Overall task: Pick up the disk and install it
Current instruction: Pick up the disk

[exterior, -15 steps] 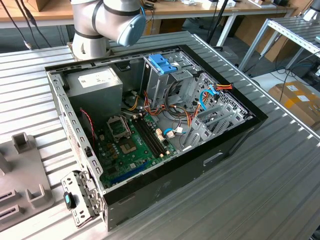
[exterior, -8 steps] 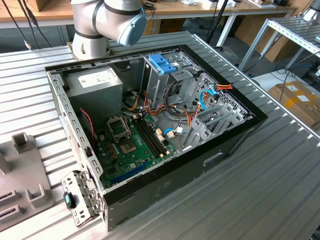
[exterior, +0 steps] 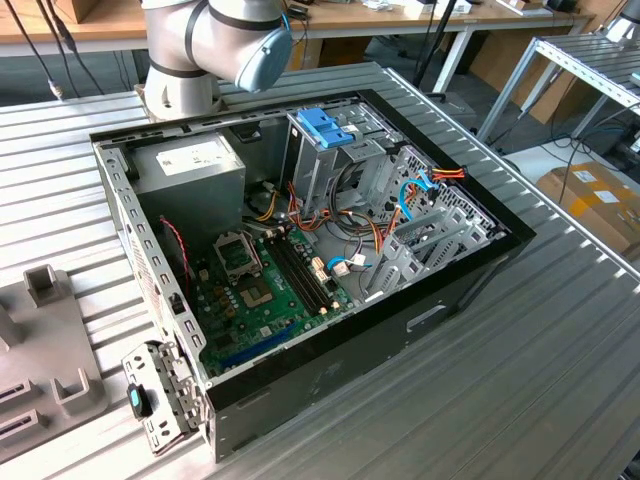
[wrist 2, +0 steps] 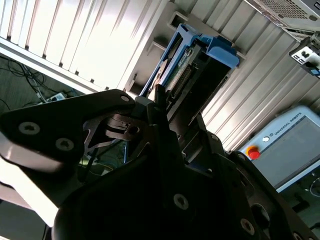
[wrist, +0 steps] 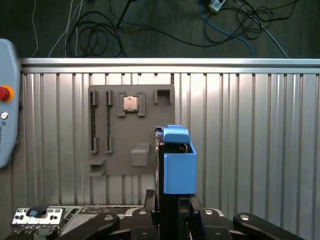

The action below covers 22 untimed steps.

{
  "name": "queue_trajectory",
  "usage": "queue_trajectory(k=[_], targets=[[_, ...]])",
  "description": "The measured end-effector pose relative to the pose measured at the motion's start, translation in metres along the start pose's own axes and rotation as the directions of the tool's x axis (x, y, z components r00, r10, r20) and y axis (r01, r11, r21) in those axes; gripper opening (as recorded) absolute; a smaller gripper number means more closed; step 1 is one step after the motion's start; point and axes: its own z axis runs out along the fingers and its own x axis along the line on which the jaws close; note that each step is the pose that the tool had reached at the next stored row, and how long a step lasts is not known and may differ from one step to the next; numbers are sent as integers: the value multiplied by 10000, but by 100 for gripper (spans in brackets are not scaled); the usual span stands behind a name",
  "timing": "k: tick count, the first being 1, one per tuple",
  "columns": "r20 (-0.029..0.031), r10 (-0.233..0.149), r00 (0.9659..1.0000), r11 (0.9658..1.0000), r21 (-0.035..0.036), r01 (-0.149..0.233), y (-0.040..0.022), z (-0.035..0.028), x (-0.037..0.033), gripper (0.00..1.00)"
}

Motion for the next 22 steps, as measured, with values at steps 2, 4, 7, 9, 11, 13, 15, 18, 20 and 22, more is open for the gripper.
queue_trajectory(k=[2, 4, 7, 9, 11, 13, 15, 18, 20, 22], targets=[[0, 0, 10000, 10000, 0, 0, -30, 1, 0, 35], [0, 0, 10000, 10000, 0, 0, -76, 3, 0, 35], [0, 0, 10000, 10000, 0, 0, -159, 4, -1, 35], [0, 0, 10000, 10000, 0, 0, -199, 6, -1, 35], [1, 1, 10000, 10000, 1, -1, -255, 8, -1, 35], [0, 0, 10000, 10000, 0, 0, -306, 9, -1, 35], [0, 0, 10000, 10000, 0, 0, -355, 10, -1, 35], [0, 0, 10000, 10000, 0, 0, -421, 12, -1, 35], [0, 1, 10000, 10000, 0, -1, -463, 14, -2, 35], [0, 0, 10000, 10000, 0, 0, -489, 14, -1, 35]])
